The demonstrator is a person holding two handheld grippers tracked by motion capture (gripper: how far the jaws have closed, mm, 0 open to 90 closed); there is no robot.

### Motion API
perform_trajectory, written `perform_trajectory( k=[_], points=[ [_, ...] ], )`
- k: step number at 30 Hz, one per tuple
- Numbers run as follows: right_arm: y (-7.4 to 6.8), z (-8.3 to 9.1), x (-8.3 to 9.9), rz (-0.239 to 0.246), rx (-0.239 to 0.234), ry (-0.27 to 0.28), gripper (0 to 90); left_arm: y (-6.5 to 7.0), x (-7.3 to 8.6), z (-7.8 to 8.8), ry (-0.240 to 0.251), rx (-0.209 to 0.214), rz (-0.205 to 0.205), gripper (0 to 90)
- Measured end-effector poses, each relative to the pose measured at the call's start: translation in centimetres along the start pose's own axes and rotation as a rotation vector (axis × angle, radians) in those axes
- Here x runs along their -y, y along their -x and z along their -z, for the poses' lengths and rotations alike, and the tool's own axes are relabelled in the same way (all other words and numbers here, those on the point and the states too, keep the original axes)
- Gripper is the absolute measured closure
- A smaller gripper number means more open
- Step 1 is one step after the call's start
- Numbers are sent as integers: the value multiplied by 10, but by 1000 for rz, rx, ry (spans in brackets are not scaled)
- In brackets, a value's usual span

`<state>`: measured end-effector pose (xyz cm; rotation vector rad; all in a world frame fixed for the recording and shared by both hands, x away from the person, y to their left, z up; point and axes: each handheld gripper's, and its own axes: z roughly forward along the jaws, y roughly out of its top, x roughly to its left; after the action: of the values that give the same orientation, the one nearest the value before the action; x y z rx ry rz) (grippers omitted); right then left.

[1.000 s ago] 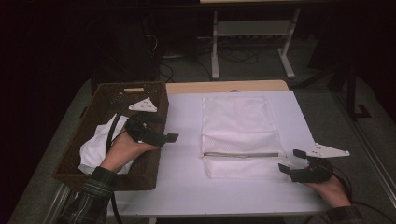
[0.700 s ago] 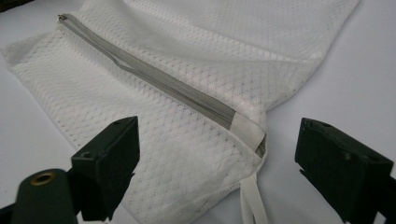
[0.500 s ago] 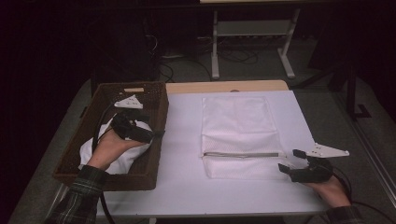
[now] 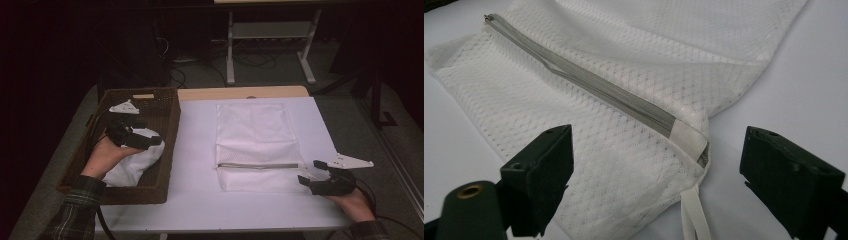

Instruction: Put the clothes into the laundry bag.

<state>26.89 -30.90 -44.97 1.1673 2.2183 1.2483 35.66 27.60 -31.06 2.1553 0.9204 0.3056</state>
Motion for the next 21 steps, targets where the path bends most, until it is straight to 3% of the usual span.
perform_trajectory(
  k=[13,14,21],
  points=[
    [0,-1,0,0,-2,-2,135,-34,17,11,-47,-61,39,97],
    [0,-1,0,-1,-2,-4,135,-42,23,10,-65,-67,46,97],
    [0,-2,1,-3,-2,-7,135,-53,34,7,-105,-88,56,97]
  ],
)
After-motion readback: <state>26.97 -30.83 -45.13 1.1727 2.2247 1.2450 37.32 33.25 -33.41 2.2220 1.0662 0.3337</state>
